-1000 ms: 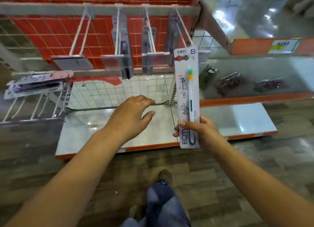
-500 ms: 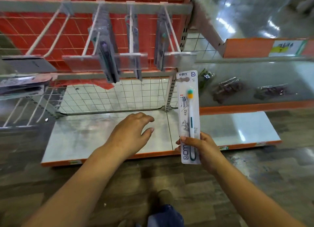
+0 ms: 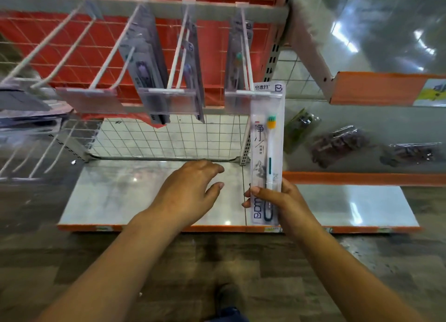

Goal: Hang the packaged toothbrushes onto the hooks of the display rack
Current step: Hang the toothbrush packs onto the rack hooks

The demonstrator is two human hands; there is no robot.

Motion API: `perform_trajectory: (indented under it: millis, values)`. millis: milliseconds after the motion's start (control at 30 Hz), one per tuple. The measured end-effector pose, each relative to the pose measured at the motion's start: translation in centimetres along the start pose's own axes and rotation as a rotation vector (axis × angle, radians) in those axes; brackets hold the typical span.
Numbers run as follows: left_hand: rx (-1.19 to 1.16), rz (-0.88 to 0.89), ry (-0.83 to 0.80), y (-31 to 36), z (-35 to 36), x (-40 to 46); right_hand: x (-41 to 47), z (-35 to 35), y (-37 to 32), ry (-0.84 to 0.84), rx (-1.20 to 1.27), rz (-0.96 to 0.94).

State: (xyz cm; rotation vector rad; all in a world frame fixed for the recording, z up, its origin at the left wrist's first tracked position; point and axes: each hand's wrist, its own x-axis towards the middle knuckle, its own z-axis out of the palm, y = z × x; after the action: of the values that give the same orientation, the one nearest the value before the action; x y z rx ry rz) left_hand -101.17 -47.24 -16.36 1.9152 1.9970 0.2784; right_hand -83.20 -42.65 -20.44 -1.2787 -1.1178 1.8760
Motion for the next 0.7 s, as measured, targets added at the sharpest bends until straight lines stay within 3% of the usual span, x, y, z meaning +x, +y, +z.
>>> perform_trajectory:
  millis: [367,700]
  values:
    - [-0.012,-0.036,0.021,-0.7,0.5,2.4,2.7,-1.3,-0.9,-0.123,-0.153,0.003]
    - [-0.090,-0.062,0.003,-1.4,0.8,3.8,9.4,0.3,-4.5,-0.087,-0.284,-0.050]
